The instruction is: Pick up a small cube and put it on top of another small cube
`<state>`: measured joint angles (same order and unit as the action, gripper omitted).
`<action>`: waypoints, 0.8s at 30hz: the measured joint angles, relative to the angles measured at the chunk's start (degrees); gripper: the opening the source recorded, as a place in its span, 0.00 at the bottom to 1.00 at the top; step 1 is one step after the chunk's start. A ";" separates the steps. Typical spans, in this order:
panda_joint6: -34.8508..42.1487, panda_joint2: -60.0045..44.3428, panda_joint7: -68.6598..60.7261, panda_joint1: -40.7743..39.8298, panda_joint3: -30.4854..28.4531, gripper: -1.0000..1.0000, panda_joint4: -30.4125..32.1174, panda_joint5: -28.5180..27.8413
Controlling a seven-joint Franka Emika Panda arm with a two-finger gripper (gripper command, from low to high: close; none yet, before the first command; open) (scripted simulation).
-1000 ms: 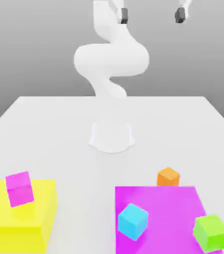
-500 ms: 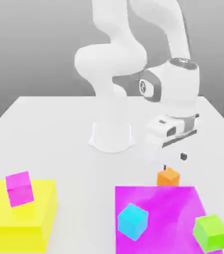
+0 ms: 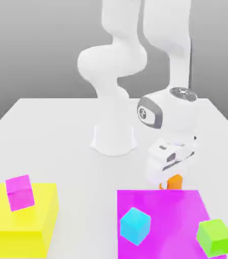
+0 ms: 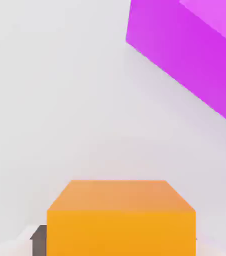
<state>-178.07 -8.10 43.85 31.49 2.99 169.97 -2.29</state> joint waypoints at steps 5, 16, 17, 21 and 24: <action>8.35 10.20 -2.77 -0.28 1.61 0.00 1.85 4.11; 29.57 15.60 -18.91 -17.61 -17.09 0.00 -14.56 -0.55; 31.29 15.81 -20.49 -19.22 -18.86 0.00 -16.10 -0.92; 37.75 16.75 -26.41 -25.35 -25.50 0.00 -21.73 -2.34; 40.09 14.98 -31.75 -29.42 -30.46 0.00 -25.72 -1.77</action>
<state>-137.98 6.88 12.11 2.07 -27.47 144.25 -4.06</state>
